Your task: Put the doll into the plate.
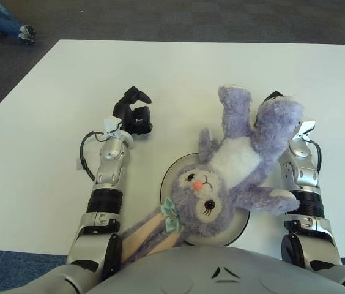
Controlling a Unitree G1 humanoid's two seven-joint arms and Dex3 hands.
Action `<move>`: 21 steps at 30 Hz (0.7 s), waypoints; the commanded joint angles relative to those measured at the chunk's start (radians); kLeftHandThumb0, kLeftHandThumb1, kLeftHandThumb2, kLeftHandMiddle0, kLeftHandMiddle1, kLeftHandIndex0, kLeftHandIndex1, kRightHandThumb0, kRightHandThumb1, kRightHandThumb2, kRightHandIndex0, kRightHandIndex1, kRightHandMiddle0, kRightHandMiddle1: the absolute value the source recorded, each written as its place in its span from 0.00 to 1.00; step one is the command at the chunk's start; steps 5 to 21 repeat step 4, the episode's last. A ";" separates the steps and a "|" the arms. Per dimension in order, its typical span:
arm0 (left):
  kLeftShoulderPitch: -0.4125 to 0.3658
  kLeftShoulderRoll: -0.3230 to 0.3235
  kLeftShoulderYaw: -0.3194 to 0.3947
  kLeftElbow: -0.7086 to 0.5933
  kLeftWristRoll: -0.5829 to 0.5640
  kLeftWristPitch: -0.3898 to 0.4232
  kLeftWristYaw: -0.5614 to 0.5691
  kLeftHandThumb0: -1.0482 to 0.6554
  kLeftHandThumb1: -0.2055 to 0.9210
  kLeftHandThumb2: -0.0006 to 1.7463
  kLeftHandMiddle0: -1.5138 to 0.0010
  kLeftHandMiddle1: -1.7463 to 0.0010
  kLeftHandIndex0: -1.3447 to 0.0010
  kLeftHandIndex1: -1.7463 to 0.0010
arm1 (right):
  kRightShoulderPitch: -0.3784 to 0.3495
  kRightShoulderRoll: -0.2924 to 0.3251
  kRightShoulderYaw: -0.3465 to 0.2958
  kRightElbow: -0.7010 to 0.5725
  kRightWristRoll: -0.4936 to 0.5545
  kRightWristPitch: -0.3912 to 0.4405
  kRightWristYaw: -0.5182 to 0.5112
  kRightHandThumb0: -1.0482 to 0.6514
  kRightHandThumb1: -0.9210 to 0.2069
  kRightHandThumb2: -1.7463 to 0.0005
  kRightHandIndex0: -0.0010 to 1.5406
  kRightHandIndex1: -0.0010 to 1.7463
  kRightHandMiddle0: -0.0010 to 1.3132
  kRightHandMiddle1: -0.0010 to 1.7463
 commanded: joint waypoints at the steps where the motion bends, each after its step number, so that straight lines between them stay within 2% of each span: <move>1: 0.013 -0.001 -0.003 -0.019 -0.002 0.011 -0.003 0.34 0.49 0.73 0.14 0.00 0.56 0.00 | -0.020 0.017 -0.025 0.017 0.038 0.016 -0.005 0.33 0.56 0.23 0.85 1.00 0.49 1.00; 4: 0.015 -0.003 -0.003 -0.023 -0.002 0.013 -0.002 0.34 0.49 0.73 0.14 0.00 0.56 0.00 | -0.026 0.029 -0.043 0.028 0.055 -0.001 -0.010 0.33 0.56 0.23 0.85 1.00 0.48 1.00; 21: 0.015 -0.003 -0.003 -0.023 -0.002 0.013 -0.002 0.34 0.49 0.73 0.14 0.00 0.56 0.00 | -0.026 0.029 -0.043 0.028 0.055 -0.001 -0.010 0.33 0.56 0.23 0.85 1.00 0.48 1.00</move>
